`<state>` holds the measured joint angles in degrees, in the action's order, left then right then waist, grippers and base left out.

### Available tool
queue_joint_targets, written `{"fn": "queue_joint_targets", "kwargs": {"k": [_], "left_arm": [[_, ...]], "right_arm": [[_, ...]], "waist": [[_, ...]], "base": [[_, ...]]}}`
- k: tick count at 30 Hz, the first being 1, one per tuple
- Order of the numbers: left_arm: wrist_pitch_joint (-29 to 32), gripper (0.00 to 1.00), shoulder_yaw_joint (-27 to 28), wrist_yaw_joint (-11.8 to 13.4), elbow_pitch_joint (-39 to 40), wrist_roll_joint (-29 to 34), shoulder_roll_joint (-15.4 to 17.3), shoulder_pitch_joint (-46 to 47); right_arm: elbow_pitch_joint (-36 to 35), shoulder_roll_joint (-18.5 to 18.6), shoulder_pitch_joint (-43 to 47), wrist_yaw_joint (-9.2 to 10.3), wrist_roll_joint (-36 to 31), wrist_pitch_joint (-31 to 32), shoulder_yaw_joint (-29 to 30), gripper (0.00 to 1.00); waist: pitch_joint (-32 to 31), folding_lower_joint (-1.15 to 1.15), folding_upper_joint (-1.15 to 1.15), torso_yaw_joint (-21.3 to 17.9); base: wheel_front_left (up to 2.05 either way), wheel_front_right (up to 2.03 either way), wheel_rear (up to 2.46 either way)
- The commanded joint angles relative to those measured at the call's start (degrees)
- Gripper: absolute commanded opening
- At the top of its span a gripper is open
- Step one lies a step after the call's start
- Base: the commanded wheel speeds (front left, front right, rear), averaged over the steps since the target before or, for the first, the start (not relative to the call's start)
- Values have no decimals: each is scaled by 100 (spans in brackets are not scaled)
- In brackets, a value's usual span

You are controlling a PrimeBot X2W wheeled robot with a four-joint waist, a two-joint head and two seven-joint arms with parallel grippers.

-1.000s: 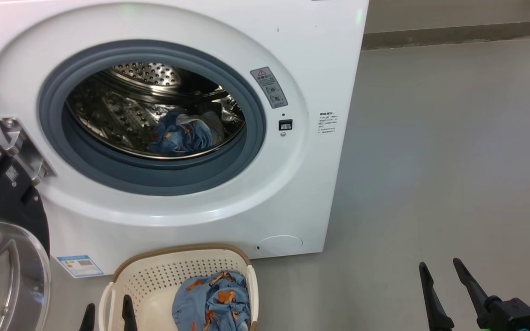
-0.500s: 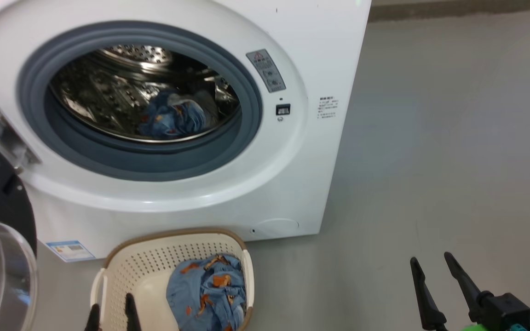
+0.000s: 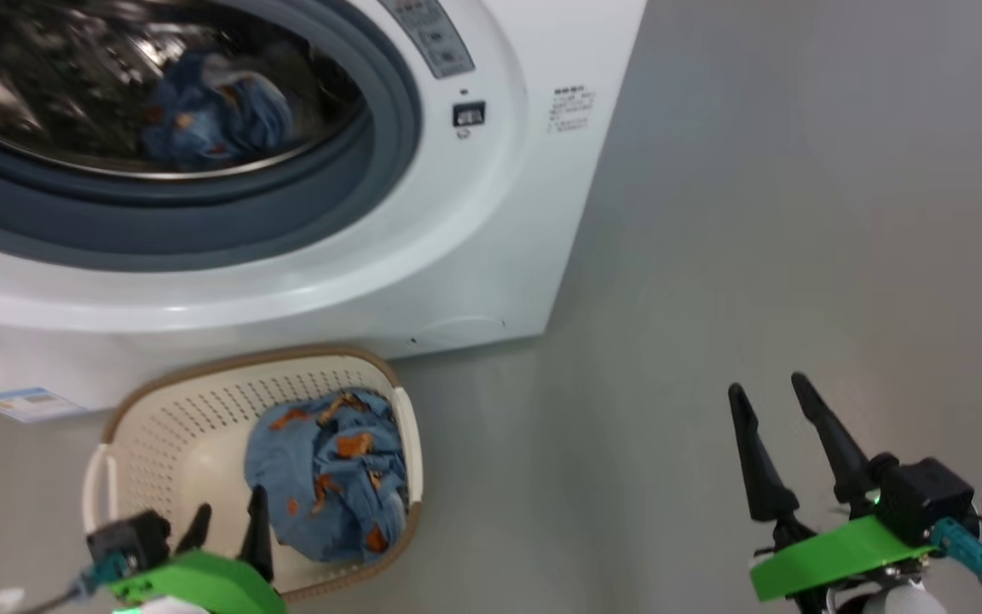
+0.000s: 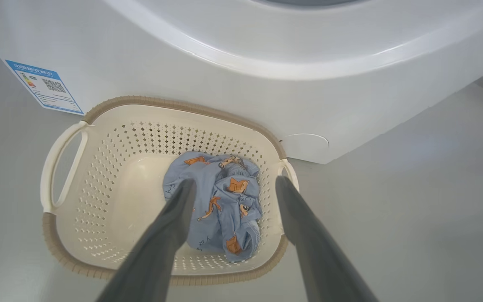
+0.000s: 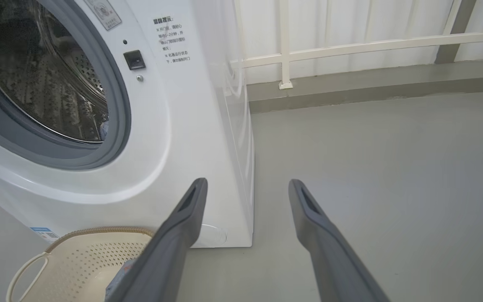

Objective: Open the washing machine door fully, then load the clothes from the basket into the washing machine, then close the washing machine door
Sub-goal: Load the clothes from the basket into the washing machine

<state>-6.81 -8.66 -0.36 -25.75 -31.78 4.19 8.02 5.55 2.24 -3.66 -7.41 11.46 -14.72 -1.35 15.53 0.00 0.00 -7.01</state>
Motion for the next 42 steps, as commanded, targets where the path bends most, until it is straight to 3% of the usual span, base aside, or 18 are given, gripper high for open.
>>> {"fn": "queue_joint_targets", "kwargs": {"k": [1, 10, 28, 42], "left_arm": [[60, 100, 167, -12, -26, -3, 172, 230], [815, 100, 131, -155, -1318, -56, 559, 1445], [715, 100, 120, -491, -3220, -174, 841, 3036], [656, 100, -5, -554, -4106, -137, 983, 3887]], "right_arm": [[-134, 64, -182, -8, 115, -28, -178, 100], [-181, 64, -687, -8, 276, -28, -367, 100], [-298, 64, -1115, -8, 280, -28, -320, 100], [-346, 64, -1161, -8, 352, -28, -184, 100]], "waist": [[607, 0, 0, -392], [1563, 0, 0, -733], [2572, 0, 0, -943], [3031, 0, 0, -1056]], "base": [[0, 0, 0], [0, 0, 0], [0, 0, 0], [0, 0, 0]]}}
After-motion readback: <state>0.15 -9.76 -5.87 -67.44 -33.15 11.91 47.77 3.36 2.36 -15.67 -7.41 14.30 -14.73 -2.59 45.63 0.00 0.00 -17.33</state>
